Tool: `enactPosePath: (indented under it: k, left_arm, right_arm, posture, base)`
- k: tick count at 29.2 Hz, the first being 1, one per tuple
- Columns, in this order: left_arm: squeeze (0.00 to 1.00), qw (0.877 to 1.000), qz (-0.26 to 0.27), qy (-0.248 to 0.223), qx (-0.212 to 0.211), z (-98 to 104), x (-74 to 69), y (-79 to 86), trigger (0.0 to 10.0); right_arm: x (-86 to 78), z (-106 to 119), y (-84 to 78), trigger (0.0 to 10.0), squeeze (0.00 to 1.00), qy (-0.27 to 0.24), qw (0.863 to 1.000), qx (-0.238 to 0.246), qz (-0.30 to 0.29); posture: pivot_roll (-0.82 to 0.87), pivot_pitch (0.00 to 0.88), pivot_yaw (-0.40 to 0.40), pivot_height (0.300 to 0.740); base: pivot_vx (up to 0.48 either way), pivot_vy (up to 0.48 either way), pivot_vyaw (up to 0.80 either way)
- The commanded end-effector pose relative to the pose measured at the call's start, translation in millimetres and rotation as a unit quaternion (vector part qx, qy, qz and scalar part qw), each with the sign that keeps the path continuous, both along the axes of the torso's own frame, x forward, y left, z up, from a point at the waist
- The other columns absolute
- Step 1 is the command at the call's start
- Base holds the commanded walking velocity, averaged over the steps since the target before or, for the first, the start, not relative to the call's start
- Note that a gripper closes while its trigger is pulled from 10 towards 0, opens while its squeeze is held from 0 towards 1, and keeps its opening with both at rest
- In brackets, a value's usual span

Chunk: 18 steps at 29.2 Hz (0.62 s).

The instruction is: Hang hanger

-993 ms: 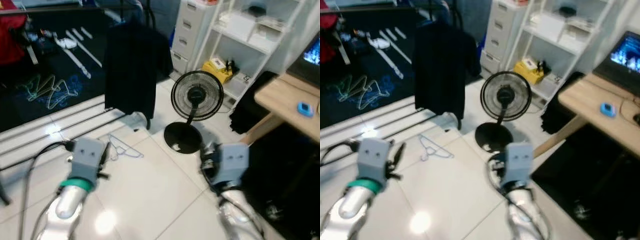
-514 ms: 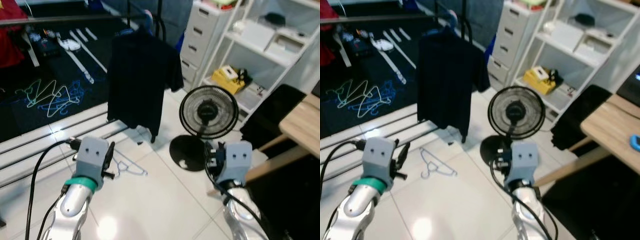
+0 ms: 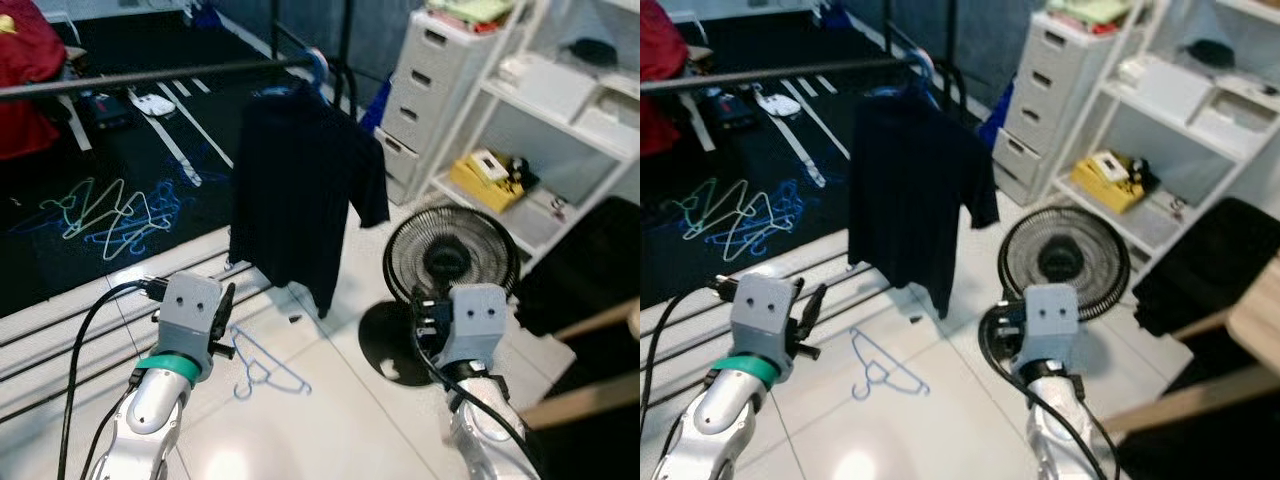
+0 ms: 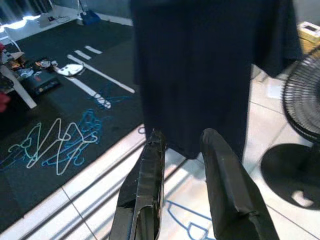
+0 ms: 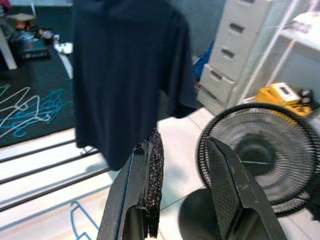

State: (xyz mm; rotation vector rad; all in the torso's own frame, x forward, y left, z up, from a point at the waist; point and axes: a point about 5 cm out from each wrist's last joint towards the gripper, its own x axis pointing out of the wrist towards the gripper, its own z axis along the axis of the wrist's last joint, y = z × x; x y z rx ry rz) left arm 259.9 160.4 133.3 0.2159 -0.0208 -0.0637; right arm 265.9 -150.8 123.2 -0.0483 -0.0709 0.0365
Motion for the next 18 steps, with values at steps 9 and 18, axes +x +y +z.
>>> enactPosePath:
  k: [9,18]
  left_arm:
    - [0.0,1.0,0.002,0.005,0.002,-2.6,-1.6,0.3,10.0]
    - [0.0,1.0,0.002,0.004,0.004,-2.0,-1.2,0.6,10.0]
  right_arm:
    - [-1.8,-2.5,0.7,10.0,0.0,0.005,1.0,-0.001,0.0]
    - [-0.8,0.7,0.2,10.0,0.0,-0.004,1.0,-0.013,0.004]
  posture:
    - [0.0,0.057,-0.008,0.74]
    - [0.0,0.059,-0.009,0.74]
  base:
    - [0.444,0.0,0.0]
    - [0.434,0.0,0.0]
